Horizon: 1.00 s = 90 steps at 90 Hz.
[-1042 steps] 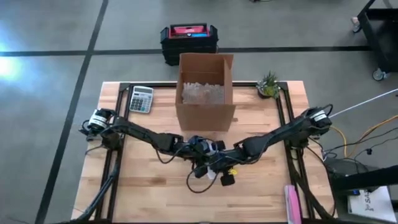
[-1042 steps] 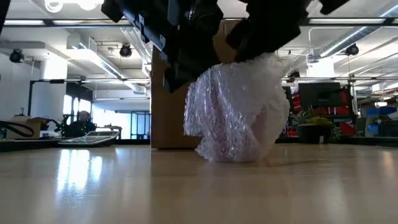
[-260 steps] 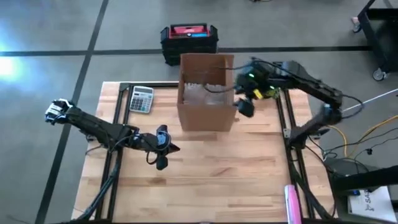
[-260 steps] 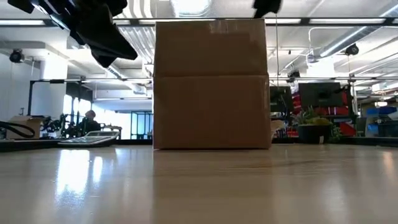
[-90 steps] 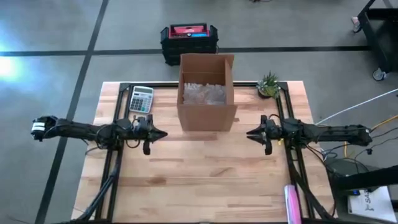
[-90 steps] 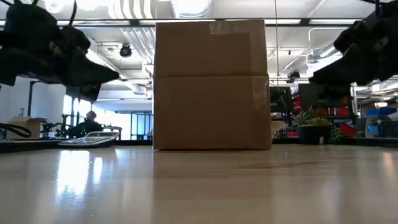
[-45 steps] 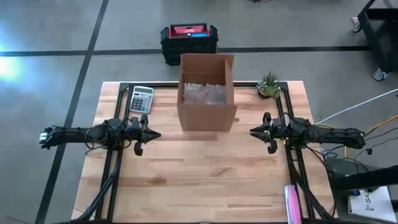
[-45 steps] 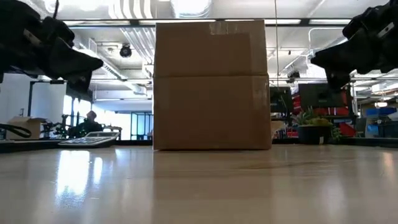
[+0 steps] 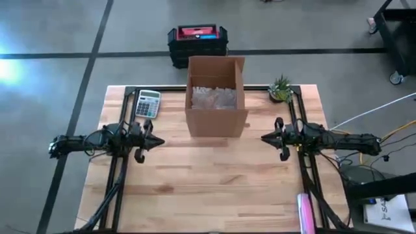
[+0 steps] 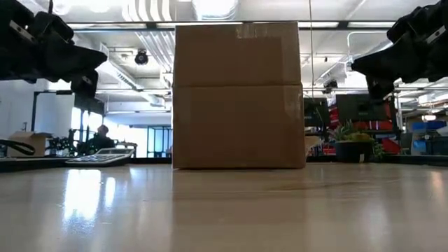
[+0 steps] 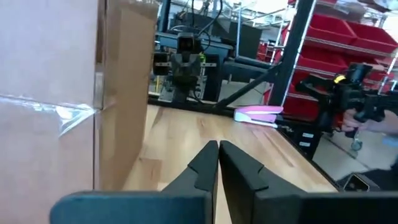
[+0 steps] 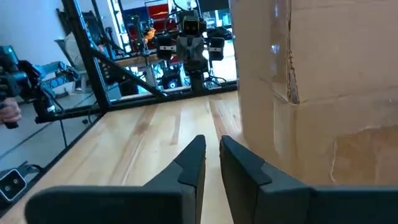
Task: Wrap mug
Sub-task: Return to Home Position
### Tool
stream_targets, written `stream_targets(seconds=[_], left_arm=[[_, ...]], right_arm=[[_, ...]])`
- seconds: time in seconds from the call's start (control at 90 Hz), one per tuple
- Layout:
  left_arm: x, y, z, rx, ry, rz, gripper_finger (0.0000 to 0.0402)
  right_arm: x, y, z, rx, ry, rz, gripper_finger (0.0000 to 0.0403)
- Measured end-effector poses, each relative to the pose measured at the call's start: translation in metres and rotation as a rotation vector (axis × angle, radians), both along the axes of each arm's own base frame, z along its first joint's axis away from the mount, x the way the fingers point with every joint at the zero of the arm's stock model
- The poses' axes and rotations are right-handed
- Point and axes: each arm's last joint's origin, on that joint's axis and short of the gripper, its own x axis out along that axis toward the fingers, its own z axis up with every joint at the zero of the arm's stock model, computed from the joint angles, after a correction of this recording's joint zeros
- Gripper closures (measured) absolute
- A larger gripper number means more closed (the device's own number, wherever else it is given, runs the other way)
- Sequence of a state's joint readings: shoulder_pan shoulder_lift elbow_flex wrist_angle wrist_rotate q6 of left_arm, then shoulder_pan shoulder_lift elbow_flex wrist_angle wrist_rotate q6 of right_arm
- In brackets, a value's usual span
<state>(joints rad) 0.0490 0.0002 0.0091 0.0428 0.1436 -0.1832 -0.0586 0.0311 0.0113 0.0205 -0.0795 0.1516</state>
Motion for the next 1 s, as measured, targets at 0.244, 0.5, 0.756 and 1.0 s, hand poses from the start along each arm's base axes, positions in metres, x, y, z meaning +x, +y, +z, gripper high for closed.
stream_targets(seconds=[0.244,0.5,0.756,1.0], left_arm=[[0.002,0.000,-0.002,-0.009,0.031,-0.005,0.0395],[0.006,0.000,-0.007,-0.013,0.089,-0.004,0.0400],[0.009,0.000,-0.010,-0.015,0.137,-0.001,0.0395],[0.011,0.001,-0.013,-0.017,0.182,-0.001,0.0400]], right_arm=[[0.000,0.000,0.000,-0.057,0.002,-0.001,0.0361],[0.000,0.000,0.000,-0.048,0.004,-0.001,0.0344],[0.000,0.000,0.000,-0.048,0.004,-0.002,0.0328],[0.000,0.000,0.000,-0.048,0.004,-0.002,0.0316]])
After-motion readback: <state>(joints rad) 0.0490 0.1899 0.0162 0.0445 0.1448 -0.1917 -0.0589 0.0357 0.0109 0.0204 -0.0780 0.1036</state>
